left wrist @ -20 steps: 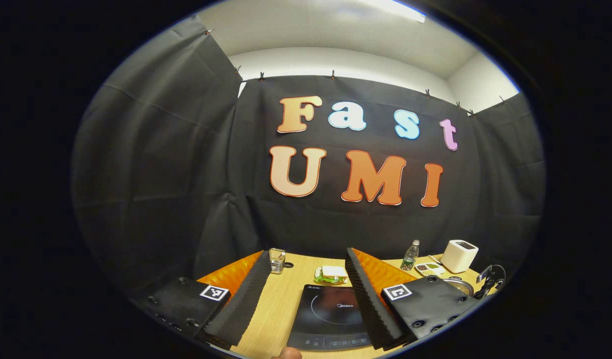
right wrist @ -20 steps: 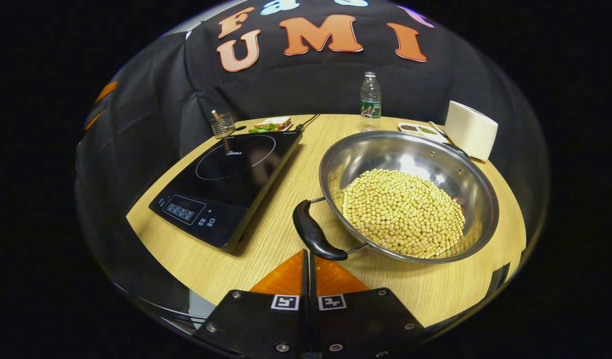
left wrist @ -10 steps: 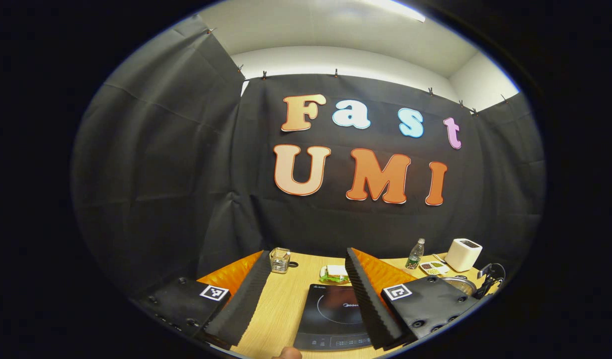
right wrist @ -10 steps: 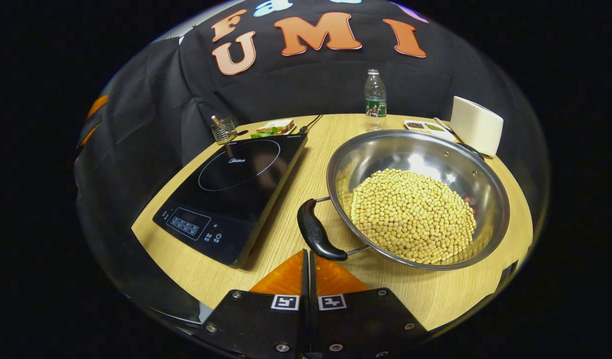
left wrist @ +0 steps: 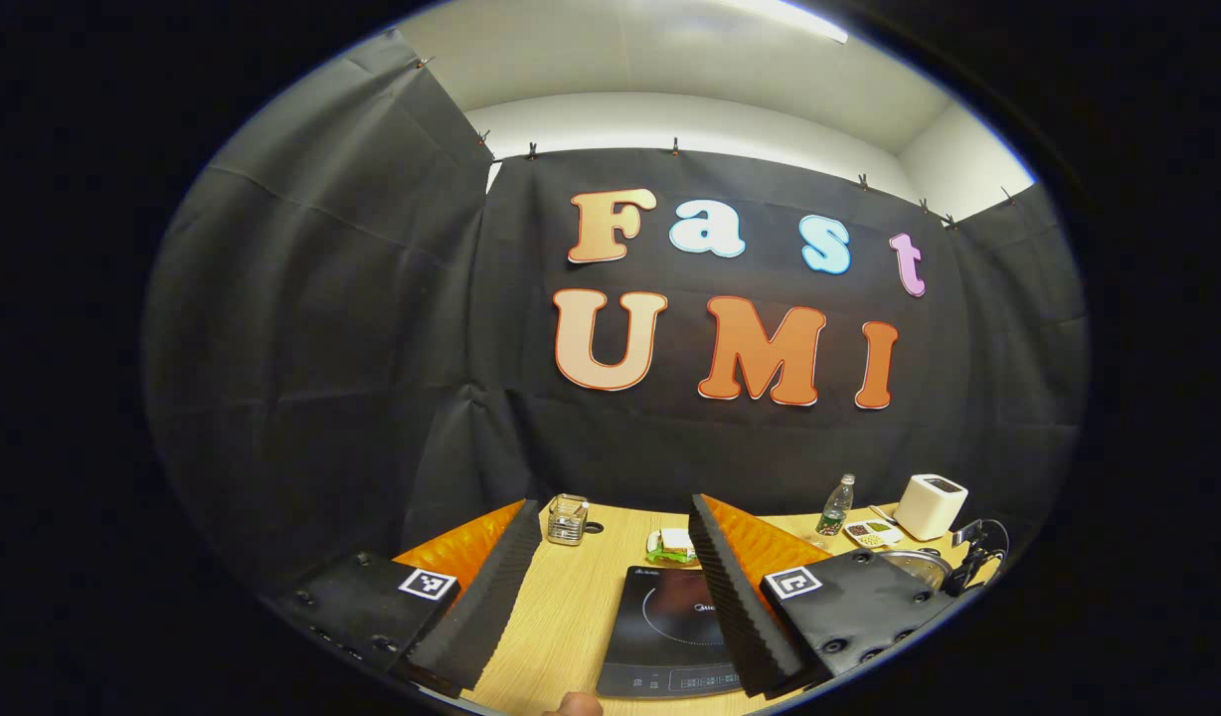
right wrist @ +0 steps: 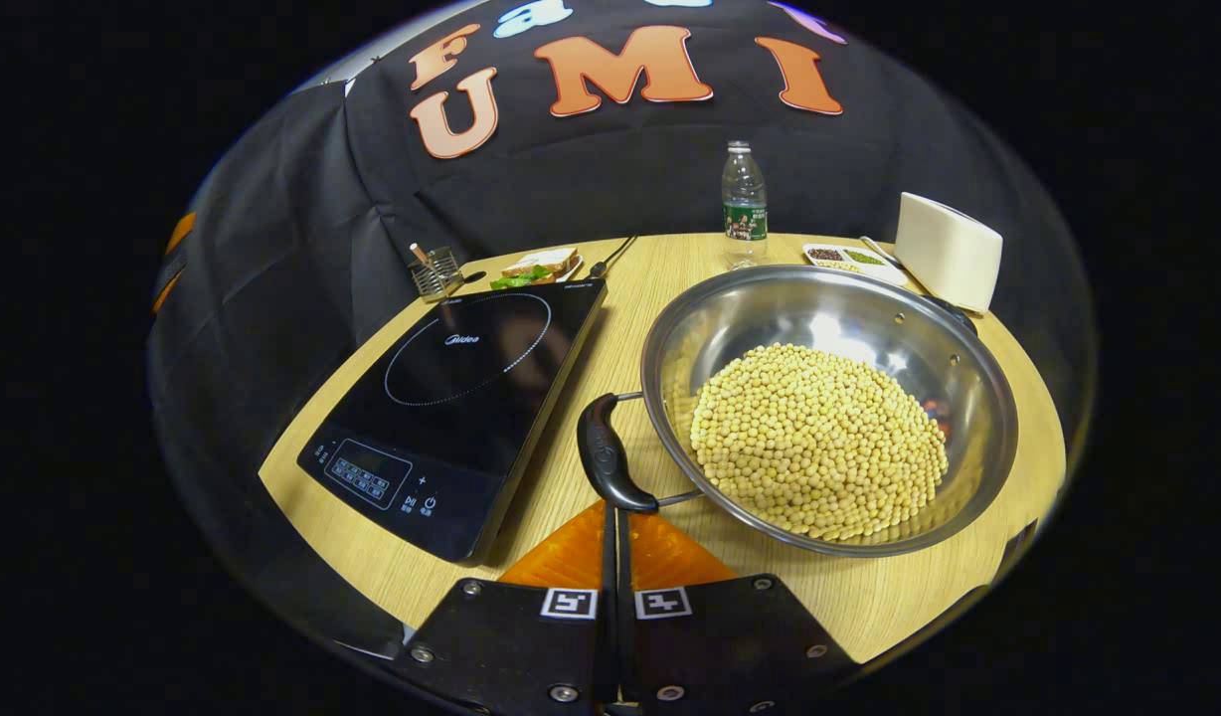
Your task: First push the handle of the pot to place it horizontally, then grasp the pot with both hands and set it on the induction cooktop.
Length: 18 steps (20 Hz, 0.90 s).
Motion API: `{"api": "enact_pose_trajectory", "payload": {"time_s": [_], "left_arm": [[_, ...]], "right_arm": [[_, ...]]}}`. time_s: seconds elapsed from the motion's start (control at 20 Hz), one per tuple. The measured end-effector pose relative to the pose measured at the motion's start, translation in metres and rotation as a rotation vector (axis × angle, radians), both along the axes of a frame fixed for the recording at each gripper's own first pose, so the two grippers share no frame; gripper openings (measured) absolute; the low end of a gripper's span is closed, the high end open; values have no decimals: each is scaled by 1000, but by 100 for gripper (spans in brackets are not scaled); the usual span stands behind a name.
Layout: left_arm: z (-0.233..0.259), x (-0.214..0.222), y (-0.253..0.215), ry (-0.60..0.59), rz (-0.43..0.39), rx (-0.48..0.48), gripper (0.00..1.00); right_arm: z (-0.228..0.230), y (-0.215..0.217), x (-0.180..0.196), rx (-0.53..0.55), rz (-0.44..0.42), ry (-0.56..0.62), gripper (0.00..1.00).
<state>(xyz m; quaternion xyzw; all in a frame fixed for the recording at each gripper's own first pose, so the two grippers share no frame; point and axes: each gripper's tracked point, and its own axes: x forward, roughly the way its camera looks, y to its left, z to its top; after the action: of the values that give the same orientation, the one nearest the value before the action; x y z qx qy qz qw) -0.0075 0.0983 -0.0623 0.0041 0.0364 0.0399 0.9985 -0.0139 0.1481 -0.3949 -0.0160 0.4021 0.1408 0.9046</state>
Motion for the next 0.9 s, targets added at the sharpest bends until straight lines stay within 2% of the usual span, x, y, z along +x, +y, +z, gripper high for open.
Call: {"api": "enact_pose_trajectory", "payload": {"time_s": [0.9], "left_arm": [[-1, -9, 3, 11, 9, 15, 97]], "right_arm": [[-4, 20, 32, 73, -62, -19, 0]]}}
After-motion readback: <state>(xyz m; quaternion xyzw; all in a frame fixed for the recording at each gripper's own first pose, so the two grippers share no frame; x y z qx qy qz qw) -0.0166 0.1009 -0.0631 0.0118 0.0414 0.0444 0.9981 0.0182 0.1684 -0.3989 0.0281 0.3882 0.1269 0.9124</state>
